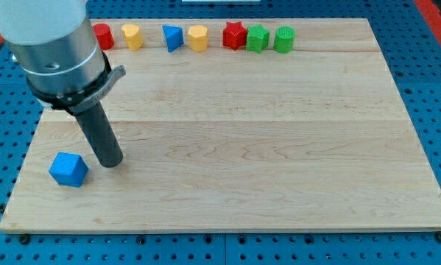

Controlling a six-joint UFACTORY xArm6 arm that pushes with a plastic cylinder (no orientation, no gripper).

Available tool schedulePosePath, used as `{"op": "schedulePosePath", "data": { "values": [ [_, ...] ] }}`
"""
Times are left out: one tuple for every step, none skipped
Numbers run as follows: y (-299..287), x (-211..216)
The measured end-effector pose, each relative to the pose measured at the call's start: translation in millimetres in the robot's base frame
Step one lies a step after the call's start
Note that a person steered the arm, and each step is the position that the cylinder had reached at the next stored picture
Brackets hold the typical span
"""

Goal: Push the red circle slightly right

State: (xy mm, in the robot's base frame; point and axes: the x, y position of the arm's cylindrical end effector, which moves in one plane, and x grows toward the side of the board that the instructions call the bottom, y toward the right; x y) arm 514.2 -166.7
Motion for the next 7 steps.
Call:
{"op": "schedulePosePath", "data": {
  "values": [
    [-17,11],
    [-17,26],
    [14,-23],
    [-2,-108],
    [-60,-159],
    [-103,-212],
    [-126,-278]
  ]
}}
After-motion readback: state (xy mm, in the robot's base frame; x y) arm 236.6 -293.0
